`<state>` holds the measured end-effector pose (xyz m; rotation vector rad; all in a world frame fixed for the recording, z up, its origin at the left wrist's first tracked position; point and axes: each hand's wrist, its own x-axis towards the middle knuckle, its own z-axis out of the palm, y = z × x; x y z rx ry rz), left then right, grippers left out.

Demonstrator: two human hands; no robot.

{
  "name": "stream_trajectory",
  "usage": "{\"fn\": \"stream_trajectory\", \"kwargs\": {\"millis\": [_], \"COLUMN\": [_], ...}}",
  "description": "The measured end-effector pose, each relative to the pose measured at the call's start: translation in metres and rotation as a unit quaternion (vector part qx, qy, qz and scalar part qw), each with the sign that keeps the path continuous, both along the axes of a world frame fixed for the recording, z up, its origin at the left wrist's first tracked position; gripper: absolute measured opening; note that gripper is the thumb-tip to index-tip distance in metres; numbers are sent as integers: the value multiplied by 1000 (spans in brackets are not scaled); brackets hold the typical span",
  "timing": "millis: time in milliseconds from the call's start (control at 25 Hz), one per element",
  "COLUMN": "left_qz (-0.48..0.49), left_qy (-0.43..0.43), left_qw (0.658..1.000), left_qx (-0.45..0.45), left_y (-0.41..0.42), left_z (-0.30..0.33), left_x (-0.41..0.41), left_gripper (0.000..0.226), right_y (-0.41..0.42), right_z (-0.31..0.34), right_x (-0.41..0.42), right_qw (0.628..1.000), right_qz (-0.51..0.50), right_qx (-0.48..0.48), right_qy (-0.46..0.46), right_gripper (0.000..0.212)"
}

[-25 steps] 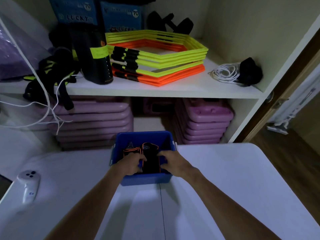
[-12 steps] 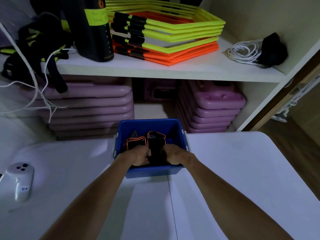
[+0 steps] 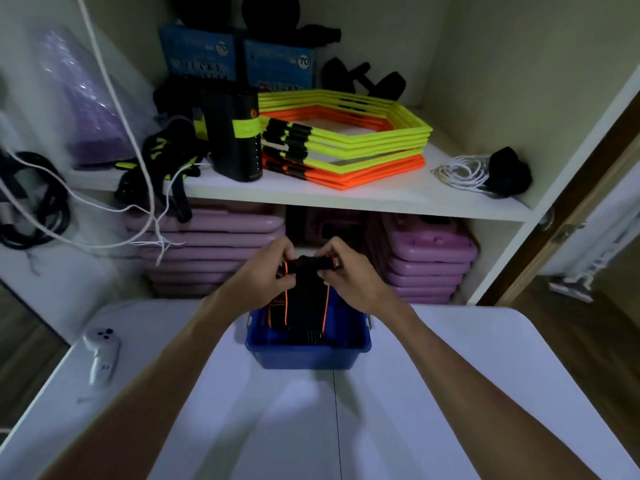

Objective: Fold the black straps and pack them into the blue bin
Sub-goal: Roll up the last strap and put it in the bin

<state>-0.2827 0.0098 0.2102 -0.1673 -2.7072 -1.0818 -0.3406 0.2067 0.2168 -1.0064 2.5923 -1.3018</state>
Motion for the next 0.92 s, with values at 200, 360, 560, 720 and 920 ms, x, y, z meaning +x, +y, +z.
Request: {"fn": "stream_trajectory", "kwargs": {"millis": [200, 360, 560, 720, 920], "left_qz": [100, 156, 167, 142, 96], "left_qy": [142, 207, 104, -59, -93], "left_qw": [985, 964, 976, 986, 991], "left_qx": [-23, -60, -95, -64, -20], "left_y": [15, 56, 119, 151, 158], "left_z": [65, 22, -149, -231, -240], "left_x": [85, 187, 286, 330, 353], "left_gripper": [30, 36, 45, 67, 69], "right_y": [-8, 22, 79, 112, 136], "right_z": [52, 14, -148, -222, -228], "right_x": [56, 140, 228, 269, 288], "right_qw": [990, 973, 984, 978, 967], "right_qz": [54, 124, 174, 193, 211], "right_qx": [-106, -184, -19, 47, 82], "right_qy": [76, 57, -28, -57, -117], "right_gripper": [29, 38, 43, 62, 60]}}
